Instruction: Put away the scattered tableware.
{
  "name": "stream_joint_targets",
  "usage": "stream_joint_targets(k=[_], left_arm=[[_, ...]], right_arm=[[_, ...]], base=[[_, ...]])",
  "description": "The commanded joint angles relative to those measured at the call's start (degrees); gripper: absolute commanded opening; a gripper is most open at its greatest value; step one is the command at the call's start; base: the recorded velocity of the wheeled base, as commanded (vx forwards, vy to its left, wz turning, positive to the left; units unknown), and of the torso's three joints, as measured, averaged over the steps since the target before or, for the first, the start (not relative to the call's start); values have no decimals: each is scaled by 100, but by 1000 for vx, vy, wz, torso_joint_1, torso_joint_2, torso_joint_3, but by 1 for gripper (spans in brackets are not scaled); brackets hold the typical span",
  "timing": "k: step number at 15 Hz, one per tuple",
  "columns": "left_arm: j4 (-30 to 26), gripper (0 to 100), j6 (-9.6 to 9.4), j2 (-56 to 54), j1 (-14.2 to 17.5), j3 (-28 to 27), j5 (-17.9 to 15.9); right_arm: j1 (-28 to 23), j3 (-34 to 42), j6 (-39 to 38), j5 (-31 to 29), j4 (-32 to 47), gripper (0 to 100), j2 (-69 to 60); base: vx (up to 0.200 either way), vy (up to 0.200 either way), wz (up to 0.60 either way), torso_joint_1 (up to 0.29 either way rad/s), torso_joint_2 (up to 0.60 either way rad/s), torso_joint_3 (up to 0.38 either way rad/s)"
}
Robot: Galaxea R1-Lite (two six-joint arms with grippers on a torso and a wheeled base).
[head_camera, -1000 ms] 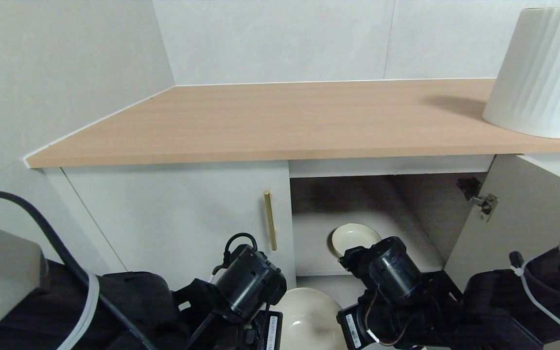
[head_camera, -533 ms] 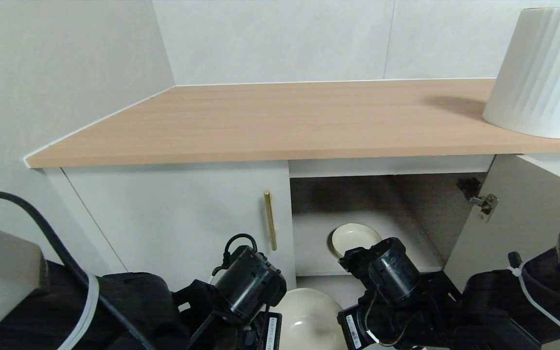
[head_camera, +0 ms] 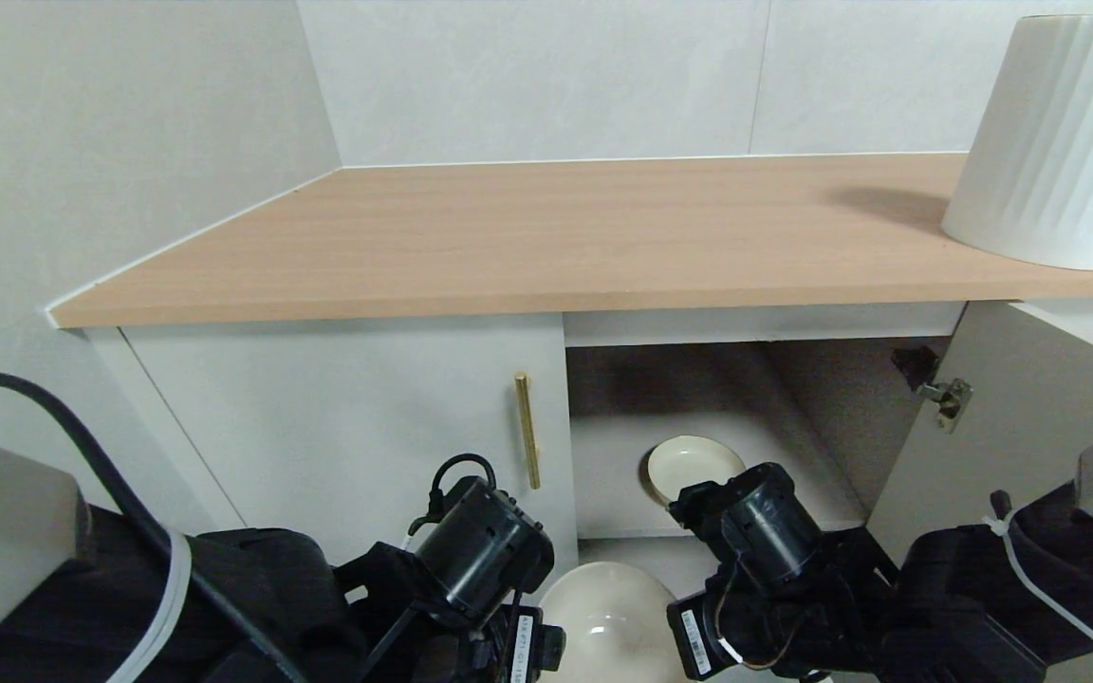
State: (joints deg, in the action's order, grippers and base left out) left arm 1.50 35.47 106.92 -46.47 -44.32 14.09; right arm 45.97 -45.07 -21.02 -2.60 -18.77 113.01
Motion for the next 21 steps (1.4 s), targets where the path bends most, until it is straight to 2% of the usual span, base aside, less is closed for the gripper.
stream_joint_targets(k=[1,5,8,11,15,18,19,21], left_arm=[[17,100,12,-5,-2,-15,-3],[17,100,12,-31,-2,-15,-3],[17,100,12,-58,-2,-15,-3],[17,100,12,-102,-2,-15,6],[17,100,3,-93,-2,-15,41],[17,100,12,-93,-2,-24,50],[17,100,12,-93,-2,-24,41],[17,100,12,-93,-2,-24,50]], right_arm=[[-36,-11,1,-30,-12,0,64],[-378,-107,-17,-628,-21,0,380],[-906,-318,-104,-698,-21,0,433],[-1336,-934,-1168,-830,-12,0,661],[-1697,-1505,-1985,-918,-21,0,881],[-1793,-1707,-2170,-1129,-21,0,1048],[-1872,-1944,-2196,-1489,-21,0,1294],[-1987,-2217,-2231,-1841,-12,0,1602]], base=[[0,0,0,0,0,0],[0,0,0,0,0,0],[0,0,0,0,0,0],[0,0,0,0,0,0],[0,0,0,0,0,0],[0,0,0,0,0,0],[0,0,0,0,0,0],[0,0,0,0,0,0]])
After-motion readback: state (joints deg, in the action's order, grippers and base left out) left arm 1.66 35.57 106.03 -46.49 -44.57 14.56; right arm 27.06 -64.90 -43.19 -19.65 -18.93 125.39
